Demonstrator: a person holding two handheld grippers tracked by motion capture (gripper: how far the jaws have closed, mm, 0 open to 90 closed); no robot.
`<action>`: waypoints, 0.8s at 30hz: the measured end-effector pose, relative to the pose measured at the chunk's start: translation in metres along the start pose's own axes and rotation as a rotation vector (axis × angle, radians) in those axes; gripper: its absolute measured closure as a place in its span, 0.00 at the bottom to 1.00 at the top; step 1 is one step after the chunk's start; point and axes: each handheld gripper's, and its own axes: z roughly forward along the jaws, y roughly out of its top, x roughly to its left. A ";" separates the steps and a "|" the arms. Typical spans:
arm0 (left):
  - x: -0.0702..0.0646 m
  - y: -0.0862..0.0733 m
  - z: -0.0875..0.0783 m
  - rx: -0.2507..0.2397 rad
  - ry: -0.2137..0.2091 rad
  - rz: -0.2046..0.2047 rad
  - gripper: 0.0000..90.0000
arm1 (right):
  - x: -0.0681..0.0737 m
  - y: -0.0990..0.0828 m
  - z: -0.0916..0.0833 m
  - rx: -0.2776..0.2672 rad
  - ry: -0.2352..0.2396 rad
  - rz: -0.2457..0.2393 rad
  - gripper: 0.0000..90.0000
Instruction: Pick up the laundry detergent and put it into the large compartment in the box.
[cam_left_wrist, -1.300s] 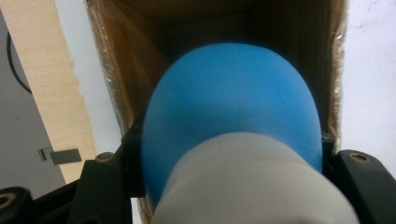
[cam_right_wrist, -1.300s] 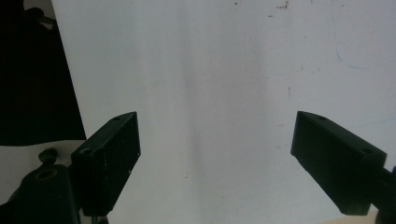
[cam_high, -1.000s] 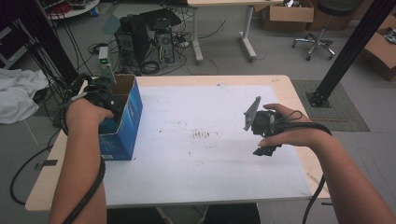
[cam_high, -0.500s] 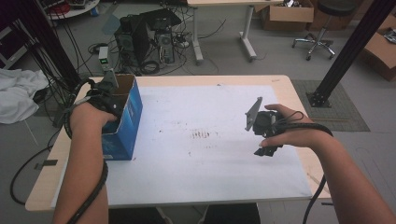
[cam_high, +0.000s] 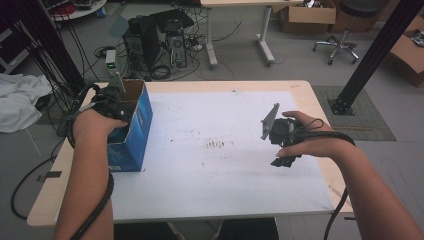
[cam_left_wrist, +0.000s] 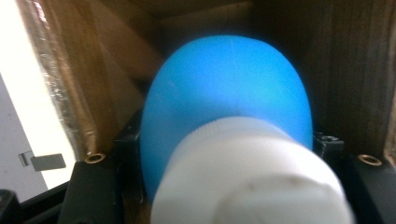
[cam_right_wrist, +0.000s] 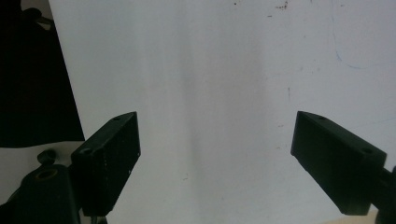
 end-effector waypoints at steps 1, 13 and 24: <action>0.000 0.000 0.000 0.000 0.002 -0.001 0.39 | 0.000 0.000 0.000 0.000 0.000 0.000 0.18; -0.004 0.000 -0.008 -0.018 0.029 0.007 0.37 | 0.002 0.001 0.001 -0.004 -0.001 0.001 0.18; -0.010 -0.001 -0.024 -0.032 0.056 0.002 0.31 | 0.003 -0.001 -0.002 -0.011 -0.009 0.001 0.18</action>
